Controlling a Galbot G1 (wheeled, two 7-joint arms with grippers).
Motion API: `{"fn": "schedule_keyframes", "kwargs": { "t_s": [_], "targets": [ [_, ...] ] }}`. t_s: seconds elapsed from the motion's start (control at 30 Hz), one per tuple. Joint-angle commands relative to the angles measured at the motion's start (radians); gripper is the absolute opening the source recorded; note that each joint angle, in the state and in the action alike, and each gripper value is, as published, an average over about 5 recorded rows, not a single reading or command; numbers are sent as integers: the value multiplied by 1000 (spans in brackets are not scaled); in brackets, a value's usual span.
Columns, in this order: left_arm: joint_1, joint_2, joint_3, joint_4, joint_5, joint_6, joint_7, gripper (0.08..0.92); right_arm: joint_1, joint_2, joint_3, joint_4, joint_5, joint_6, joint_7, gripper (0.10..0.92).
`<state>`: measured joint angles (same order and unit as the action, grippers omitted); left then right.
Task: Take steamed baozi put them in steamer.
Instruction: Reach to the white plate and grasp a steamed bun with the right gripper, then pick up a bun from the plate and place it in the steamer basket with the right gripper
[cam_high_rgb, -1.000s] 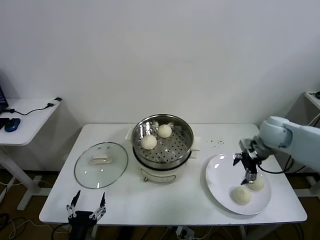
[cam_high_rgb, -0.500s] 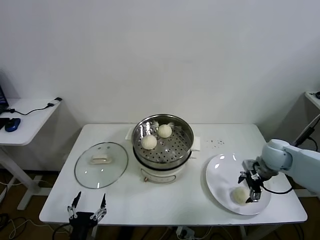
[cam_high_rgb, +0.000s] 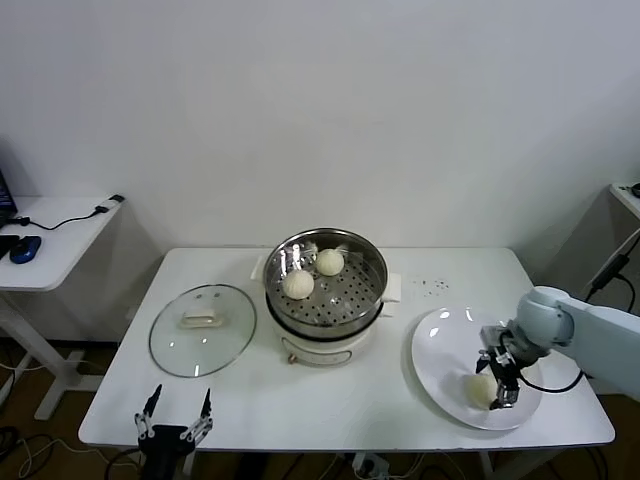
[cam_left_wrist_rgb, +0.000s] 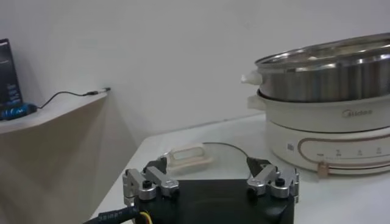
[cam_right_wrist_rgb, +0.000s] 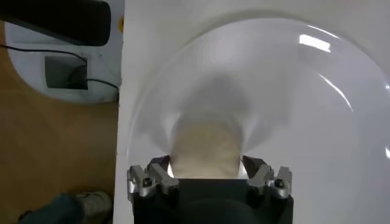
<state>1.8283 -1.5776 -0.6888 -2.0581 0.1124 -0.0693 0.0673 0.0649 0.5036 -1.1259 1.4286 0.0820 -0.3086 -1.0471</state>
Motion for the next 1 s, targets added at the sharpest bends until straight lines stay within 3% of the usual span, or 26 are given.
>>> {"fn": "schedule_keyframes", "kwargs": {
  "t_s": [0.03,0.23,0.47,0.57,0.8,1.0],
  "targets": [
    [0,-1,0,2,1,0,0,823,-2,23,-3,-21,-6,0,-8,706],
    [1,0,1,1,1,0,0,823,20,19,-10,-16,-4,3,-21,633],
    [3,2,2,1,1,-1,0,823,169,25,-80,0,3,64,-44,603],
    [5,3,3,-1,1,-1,0,823,352,77,-189,-5,-5,197,-84,600],
    [12,3,2,-4,7,-1,0,823,795,319,-375,-54,-166,692,-154,592],
    [19,-1,5,-12,17,0,0,823,871,512,-334,-118,-136,860,-160,594]
  ]
}}
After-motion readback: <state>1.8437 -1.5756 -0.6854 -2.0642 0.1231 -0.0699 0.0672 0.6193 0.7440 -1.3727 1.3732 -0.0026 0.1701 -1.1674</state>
